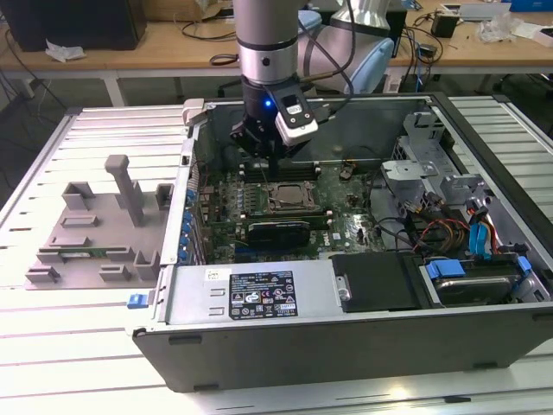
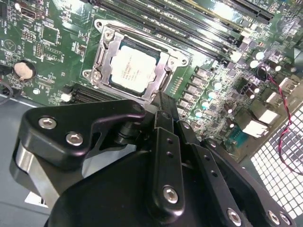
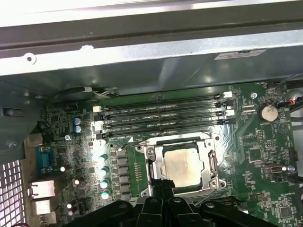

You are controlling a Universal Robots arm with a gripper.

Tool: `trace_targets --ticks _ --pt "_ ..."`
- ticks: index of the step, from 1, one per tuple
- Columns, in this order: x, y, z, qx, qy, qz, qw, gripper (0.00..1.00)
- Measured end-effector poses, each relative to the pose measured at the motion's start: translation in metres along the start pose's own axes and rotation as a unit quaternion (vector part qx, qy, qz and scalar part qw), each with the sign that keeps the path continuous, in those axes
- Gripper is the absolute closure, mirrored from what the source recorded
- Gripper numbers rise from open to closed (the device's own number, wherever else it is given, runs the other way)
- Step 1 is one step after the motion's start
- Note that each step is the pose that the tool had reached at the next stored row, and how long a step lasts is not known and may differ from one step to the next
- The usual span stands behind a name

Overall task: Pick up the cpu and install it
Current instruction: 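Close the cpu cover, then install the first cpu locking lever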

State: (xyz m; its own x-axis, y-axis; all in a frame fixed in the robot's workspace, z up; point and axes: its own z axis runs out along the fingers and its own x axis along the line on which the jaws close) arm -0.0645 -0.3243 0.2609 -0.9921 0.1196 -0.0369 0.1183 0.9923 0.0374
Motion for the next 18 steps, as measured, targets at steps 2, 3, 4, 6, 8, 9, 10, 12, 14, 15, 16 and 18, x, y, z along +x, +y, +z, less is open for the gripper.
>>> trace_targets --ticks 2,3,4,6,8,9,10,12,14,15,16,18 --pt "-0.006 0.0007 0.0003 -0.0001 0.0 0.0 1.0 0.89" --pt "-0.0124 0.0015 0.0006 -0.0001 0.0001 0.0 1.0 0.89" --pt "-0.0171 0.002 0.0008 -0.0001 0.0001 0.0 1.0 0.89" --pt "-0.0264 0.0031 0.0012 -0.0001 0.0002 0.0 1.0 0.89" --pt "-0.0309 0.0037 0.0013 0.0 0.0002 0.0 1.0 0.89" --pt "-0.0325 0.0038 0.0014 0.0 0.0002 0.0 1.0 0.89" --pt "-0.0325 0.0038 0.0014 0.0 0.0002 0.0 1.0 0.89" --pt "-0.0329 0.0039 0.0014 0.0 0.0002 0.0 1.0 0.89" --pt "-0.033 0.0039 0.0014 -0.0001 0.0002 0.0 1.0 0.89" --pt "-0.0331 0.0039 0.0015 -0.0001 0.0002 0.0 1.0 0.89" --pt "-0.0332 0.004 0.0014 -0.0001 0.0002 0.0 1.0 0.89" --pt "-0.0332 0.004 0.0014 0.0 0.0002 0.0 1.0 0.89"
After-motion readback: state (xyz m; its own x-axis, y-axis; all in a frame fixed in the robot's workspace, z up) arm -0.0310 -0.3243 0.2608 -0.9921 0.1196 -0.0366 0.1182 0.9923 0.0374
